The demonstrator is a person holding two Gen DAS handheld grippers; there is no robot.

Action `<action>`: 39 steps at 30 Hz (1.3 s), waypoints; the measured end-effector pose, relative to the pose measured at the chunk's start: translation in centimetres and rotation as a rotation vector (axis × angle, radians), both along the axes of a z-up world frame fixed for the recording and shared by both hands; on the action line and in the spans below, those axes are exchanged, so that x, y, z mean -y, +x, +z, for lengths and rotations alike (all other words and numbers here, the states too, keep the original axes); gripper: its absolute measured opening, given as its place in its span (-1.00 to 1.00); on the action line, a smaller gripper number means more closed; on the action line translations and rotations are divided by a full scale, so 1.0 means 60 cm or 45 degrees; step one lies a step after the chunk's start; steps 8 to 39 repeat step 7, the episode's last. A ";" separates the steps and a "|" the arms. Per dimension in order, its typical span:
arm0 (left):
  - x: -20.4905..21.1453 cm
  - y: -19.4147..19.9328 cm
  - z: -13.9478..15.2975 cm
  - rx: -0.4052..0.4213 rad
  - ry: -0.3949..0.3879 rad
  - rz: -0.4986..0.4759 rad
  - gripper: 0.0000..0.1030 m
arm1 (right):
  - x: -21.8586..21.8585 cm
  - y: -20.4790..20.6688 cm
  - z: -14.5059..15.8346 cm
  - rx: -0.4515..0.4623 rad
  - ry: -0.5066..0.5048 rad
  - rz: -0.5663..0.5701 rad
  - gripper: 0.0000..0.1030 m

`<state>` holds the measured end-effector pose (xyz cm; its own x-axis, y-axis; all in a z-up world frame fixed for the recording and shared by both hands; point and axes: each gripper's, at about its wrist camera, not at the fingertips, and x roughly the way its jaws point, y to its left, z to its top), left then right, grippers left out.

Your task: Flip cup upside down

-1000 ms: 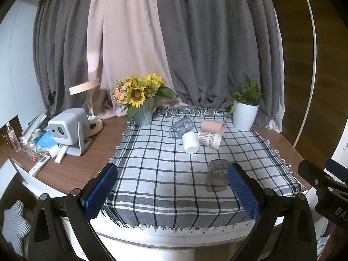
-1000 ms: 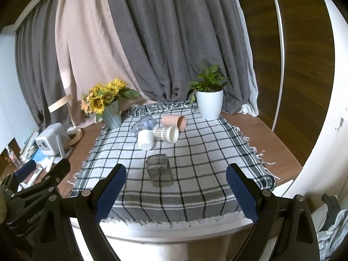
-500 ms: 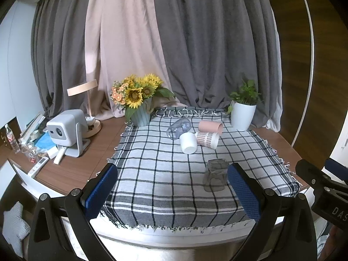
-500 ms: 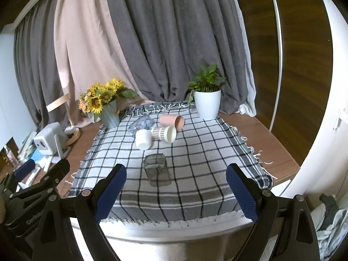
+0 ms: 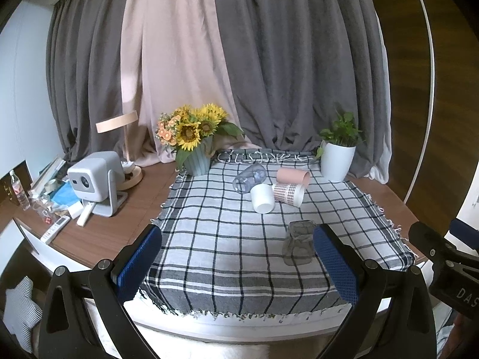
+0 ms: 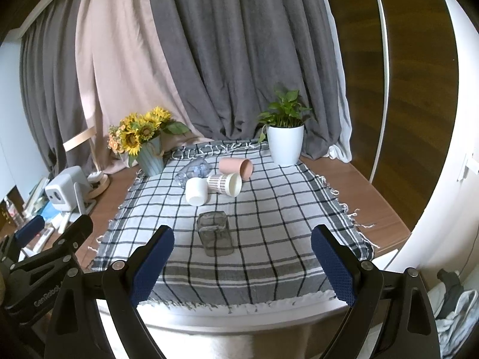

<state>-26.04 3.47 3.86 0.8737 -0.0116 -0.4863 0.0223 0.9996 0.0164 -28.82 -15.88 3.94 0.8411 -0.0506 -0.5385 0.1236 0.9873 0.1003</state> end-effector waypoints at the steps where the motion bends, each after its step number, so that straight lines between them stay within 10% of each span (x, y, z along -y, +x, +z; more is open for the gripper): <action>1: 0.000 0.000 0.000 -0.001 0.001 0.000 1.00 | -0.001 0.000 0.000 0.001 -0.002 0.000 0.81; 39: -0.001 0.000 -0.001 0.001 -0.001 -0.004 1.00 | 0.005 -0.002 -0.001 -0.002 -0.004 -0.004 0.81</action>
